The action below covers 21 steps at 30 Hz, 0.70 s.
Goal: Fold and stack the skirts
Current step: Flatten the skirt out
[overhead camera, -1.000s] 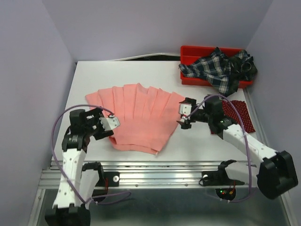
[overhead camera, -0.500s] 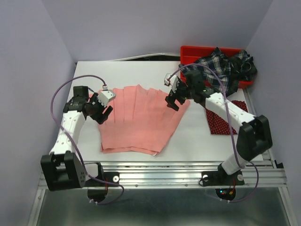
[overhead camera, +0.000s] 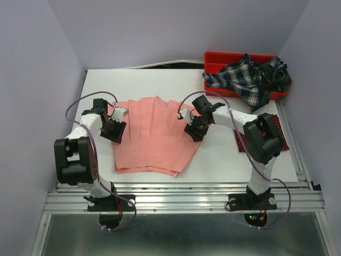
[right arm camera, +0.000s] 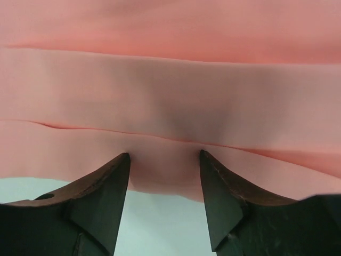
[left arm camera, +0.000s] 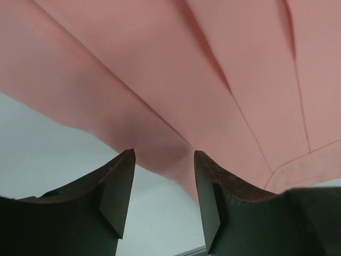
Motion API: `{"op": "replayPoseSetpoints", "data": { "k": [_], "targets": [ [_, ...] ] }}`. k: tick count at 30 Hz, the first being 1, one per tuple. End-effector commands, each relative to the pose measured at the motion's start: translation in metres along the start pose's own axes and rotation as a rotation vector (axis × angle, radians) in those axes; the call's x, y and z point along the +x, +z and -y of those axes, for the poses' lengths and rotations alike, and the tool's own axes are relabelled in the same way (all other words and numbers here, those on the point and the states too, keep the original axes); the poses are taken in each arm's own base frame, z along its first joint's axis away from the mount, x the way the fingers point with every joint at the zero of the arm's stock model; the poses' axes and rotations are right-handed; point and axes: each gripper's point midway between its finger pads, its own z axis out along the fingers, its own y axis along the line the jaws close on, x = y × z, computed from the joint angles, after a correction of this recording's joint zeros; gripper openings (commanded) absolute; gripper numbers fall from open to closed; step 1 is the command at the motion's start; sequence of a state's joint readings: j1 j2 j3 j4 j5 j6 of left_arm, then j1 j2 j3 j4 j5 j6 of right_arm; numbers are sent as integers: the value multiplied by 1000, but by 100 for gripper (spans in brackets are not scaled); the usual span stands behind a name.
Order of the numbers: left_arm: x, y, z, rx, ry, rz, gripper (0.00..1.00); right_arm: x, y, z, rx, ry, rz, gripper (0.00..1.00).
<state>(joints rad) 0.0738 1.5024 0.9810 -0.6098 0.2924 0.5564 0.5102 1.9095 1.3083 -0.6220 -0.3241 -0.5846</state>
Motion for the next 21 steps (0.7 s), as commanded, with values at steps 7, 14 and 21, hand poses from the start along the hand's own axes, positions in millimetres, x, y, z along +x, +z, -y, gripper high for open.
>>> {"op": "replayPoseSetpoints", "data": {
  "k": [7,14,21],
  "targets": [
    [9,64,-45,-76,-122,-209,38,59,12,-101,-141,-236,-211,53],
    [-124,102,-68,-69,-15,-80,28,26,1,-132,-168,-238,-99,57],
    [-265,38,-41,-10,72,250,83,-92,-67,-103,-113,-85,251,66]
  ]
}}
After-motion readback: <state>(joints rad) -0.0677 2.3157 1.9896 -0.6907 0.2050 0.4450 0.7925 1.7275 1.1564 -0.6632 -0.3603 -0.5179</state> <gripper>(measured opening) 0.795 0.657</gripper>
